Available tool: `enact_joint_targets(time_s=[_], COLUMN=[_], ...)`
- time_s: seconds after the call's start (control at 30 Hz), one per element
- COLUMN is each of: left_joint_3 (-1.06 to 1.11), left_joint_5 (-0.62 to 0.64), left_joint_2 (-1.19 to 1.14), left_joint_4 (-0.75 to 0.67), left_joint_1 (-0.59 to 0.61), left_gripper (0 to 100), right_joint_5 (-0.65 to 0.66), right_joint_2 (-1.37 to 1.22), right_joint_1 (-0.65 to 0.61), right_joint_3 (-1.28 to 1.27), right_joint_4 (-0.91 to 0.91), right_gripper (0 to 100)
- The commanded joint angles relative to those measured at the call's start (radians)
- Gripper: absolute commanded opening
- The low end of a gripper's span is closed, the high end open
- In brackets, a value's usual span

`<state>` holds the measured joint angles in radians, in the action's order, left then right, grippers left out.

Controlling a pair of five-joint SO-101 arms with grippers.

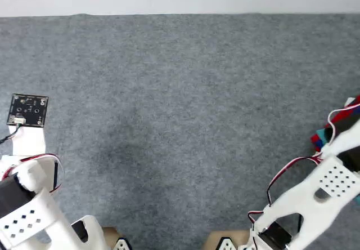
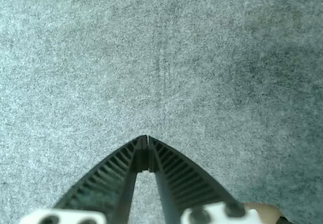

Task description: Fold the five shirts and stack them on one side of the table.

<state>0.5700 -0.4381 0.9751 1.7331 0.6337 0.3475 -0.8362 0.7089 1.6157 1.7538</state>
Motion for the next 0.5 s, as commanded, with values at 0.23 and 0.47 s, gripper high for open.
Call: enact_joint_targets(time_s=[0.23,0.47], left_joint_3=[-0.015,-0.005], left_joint_5=[0.198,0.256], left_joint_2=[0.015,0.015], left_joint_4=[-0.003,-0.020], left_joint_1=[0.002,-0.075], left_gripper=[1,1], right_joint_5=[0.068,-0.034], right_joint_2=[0.326,0.661], right_joint_1=[-0.056,-0.104], right_joint_3=[-0.043,-0.522], right_joint_4=[0.045,0.045], right_gripper=[0.8,0.8])
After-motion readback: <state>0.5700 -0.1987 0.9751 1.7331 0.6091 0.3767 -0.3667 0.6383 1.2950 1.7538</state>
